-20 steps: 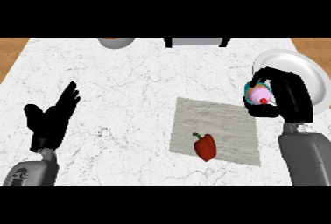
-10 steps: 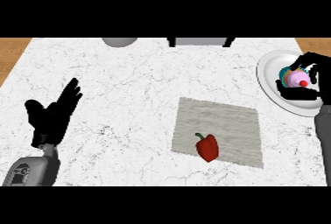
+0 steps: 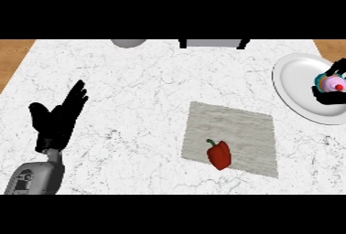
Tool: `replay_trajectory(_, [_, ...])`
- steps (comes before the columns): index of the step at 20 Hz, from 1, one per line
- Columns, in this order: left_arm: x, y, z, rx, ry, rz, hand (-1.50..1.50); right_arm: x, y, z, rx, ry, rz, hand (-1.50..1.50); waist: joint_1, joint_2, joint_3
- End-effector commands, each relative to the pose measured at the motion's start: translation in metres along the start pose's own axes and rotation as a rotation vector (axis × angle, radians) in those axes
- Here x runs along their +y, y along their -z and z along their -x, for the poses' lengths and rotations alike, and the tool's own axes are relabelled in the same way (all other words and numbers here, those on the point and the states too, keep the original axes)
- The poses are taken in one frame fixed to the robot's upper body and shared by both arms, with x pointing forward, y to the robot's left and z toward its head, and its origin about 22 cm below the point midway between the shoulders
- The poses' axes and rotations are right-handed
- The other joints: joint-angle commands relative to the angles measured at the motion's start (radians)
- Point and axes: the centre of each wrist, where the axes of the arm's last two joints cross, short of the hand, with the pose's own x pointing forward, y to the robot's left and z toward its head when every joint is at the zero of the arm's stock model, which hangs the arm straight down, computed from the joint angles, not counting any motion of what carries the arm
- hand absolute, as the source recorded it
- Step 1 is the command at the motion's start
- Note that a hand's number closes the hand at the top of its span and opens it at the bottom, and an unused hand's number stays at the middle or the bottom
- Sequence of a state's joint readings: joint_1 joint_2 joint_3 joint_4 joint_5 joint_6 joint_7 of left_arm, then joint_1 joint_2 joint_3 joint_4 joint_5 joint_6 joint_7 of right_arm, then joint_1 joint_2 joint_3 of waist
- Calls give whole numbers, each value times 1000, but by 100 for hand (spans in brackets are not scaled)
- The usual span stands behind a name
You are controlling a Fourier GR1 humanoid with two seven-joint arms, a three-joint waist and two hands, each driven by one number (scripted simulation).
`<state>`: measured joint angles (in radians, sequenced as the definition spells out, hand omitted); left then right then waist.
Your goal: Pick the cupcake from the placemat and place it in the plate
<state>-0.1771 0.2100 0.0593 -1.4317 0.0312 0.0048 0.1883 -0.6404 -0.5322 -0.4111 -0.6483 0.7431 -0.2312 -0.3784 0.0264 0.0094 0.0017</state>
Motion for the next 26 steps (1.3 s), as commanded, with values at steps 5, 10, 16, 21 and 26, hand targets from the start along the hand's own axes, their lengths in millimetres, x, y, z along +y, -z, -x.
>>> replay_trajectory(5, [-3, 11, 0, -21, 4, 4, 0, -18, -3, 40, 139, 91, -224, -150, 16, 15, 2])
replay_trajectory(10, [8, 1, -2, -4, 0, 11, 0, 1, -18, 50, -8, 135, -204, -150, 19, 10, 3])
replay_trajectory(16, [-14, -2, 13, -3, -4, 6, 0, -38, 14, 32, -249, 344, -13, -150, 7, 5, 3])
replay_trajectory(21, [-5, -3, 7, -14, 7, -27, 0, -41, 14, 35, -259, 597, -26, -150, -9, -4, 0])
replay_trajectory(26, [-2, -6, 15, 13, -13, 7, 0, -61, 13, 46, -92, 800, -176, -150, -9, -5, -1])
